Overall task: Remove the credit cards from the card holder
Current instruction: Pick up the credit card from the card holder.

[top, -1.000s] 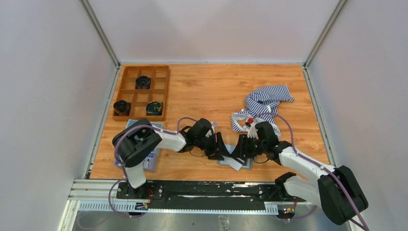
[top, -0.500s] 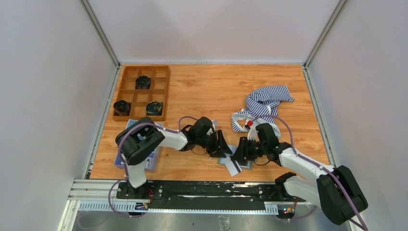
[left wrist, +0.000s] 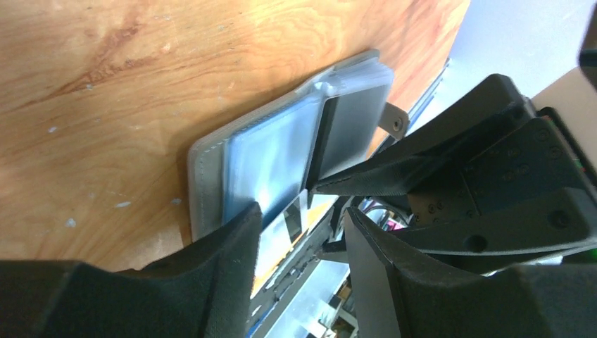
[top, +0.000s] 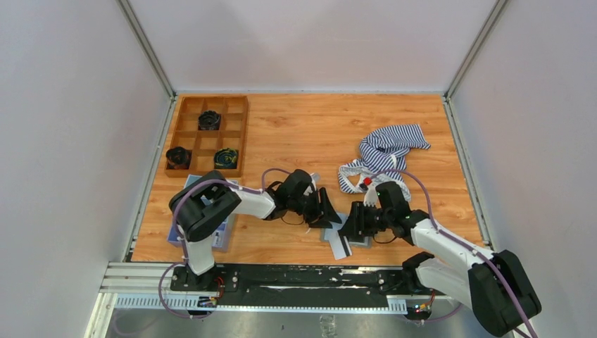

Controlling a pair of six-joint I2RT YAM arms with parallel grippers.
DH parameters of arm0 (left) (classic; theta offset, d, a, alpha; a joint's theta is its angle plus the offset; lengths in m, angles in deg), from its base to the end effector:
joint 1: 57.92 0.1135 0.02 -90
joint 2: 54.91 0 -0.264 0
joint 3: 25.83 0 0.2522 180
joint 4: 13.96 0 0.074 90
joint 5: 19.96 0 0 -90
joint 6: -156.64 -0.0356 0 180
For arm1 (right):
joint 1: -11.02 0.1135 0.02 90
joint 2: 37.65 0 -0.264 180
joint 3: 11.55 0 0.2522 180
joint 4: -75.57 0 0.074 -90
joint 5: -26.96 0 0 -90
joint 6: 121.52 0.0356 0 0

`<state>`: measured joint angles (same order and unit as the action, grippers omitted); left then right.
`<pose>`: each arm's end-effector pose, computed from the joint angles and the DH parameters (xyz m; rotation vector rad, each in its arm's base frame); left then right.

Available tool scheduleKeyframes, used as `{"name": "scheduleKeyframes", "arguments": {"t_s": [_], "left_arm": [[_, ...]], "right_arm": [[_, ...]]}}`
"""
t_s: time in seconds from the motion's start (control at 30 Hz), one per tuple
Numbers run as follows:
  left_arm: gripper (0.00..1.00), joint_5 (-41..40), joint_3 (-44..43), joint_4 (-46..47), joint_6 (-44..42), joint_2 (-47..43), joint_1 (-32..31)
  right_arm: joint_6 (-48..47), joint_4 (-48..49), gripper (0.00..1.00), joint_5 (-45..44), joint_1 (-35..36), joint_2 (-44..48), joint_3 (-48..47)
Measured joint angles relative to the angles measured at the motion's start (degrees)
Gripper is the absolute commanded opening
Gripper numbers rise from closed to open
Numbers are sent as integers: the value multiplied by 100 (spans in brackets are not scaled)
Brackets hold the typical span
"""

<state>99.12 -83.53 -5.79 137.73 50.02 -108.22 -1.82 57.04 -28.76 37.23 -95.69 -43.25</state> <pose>0.2044 -0.2733 0.1172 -0.1611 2.7509 -1.4832 0.1522 0.0973 0.1526 -0.2413 2.4801 1.1548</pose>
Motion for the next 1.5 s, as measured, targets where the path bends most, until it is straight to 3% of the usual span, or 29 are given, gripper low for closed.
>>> {"name": "scheduleKeyframes", "arguments": {"t_s": [0.4,0.67,1.5], "left_arm": [[52,-254,621,72,201,-1419,-7],[52,-232,787,22,396,-1211,-380],[49,-59,376,72,417,-260,-385]], "right_arm": [[-72,-162,46,-39,-2,72,0],[-103,-256,45,-44,-7,-11,0],[-98,-205,43,-37,-11,-101,2]]}}
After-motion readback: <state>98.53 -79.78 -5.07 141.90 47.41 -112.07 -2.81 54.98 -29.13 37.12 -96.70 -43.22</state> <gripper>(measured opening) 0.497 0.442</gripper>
